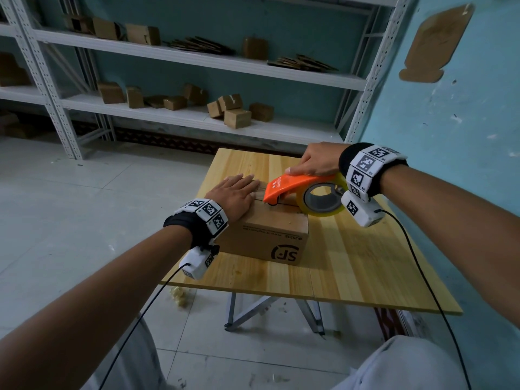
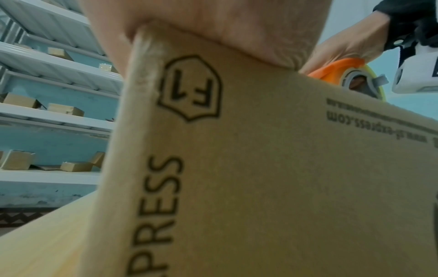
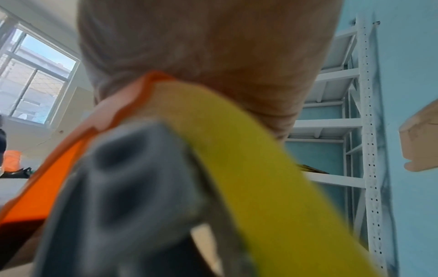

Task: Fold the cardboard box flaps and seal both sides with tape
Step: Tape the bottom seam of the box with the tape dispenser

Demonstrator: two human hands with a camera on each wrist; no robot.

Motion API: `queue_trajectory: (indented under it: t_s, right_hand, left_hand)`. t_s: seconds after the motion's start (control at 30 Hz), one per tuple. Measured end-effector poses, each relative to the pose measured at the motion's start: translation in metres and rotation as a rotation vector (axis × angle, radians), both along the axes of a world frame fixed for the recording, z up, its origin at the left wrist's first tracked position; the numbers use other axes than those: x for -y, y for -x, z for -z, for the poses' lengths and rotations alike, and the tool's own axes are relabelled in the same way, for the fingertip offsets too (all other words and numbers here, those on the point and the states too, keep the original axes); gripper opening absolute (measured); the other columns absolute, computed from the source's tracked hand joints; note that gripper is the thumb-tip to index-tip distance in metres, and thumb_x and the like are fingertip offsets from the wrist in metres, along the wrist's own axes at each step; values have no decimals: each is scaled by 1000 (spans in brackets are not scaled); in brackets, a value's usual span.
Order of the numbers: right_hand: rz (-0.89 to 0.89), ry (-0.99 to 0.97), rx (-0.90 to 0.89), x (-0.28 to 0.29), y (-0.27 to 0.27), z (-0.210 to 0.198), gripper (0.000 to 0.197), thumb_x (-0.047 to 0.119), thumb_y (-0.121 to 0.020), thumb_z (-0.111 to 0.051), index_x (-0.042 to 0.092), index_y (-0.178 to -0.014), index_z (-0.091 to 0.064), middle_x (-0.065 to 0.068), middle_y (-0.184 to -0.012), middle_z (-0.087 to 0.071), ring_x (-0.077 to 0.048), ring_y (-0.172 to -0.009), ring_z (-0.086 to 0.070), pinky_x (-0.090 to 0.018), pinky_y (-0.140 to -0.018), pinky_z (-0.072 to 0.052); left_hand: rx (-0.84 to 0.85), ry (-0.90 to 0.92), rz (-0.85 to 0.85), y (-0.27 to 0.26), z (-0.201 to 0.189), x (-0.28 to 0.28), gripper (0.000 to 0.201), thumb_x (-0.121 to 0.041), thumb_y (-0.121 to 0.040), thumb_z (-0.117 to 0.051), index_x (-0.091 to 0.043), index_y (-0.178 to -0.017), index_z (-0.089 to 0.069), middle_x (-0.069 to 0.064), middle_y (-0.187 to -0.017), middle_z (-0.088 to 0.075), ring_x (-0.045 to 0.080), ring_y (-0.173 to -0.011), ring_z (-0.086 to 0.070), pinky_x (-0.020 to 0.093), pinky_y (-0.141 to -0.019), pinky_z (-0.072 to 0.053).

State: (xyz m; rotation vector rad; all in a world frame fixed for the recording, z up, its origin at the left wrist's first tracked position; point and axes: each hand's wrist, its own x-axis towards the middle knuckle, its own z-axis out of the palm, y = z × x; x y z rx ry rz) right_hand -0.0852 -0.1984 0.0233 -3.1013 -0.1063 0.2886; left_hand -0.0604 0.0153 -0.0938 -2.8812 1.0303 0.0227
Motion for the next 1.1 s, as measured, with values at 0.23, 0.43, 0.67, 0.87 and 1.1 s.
queue_trajectory:
  t_s: [0.23, 0.43, 0.67, 0.87, 1.1]
  right_hand:
    - [26, -38, 17, 6, 4, 1, 62, 65, -89, -49, 10, -104, -74, -3, -78, -64, -15, -70, -55, -26, -67, -42]
    - [54, -46, 13, 21, 11, 3, 63, 66, -89, -48, 11, -102, -75, -8, -87, -69, -14, -69, -56, -23, -63, -42]
    - [69, -63, 16, 22, 11, 4, 65, 63, -90, -49, 5, -99, -74, -3, -72, -60, -13, -61, -52, -23, -61, -40]
    - [55, -158, -4, 26, 14, 3, 56, 58, -93, -47, 7, -86, -68, -2, -64, -55, -11, -55, -50, -20, -59, -39]
    - [55, -146, 23, 24, 19, 2, 55, 60, -92, -48, 12, -72, -64, -1, -60, -51, -13, -54, -48, -23, -60, -39]
  left_hand:
    - [2, 20, 4, 1, -1, 0, 53, -33, -104, -15, -17, -153, -2, 4, -161, 3, 24, -148, 4, 43, -121, -3]
    - [-21, 43, -6, -2, 1, 1, 53, -33, -104, -15, -19, -153, -3, 3, -161, 4, 23, -148, 5, 44, -121, -4]
    - [-31, 75, -11, -4, 3, 1, 53, -35, -104, -14, -20, -153, -1, 2, -161, 4, 22, -148, 4, 43, -121, -3]
    - [-43, 101, -47, 1, 0, 5, 52, -37, -104, -11, -23, -153, -3, 0, -162, 0, 19, -149, 0, 41, -121, -1]
    - [-104, 145, -69, 5, -13, 23, 51, -22, -101, -34, -8, -149, -24, 12, -159, -12, 27, -148, -7, 42, -120, -13]
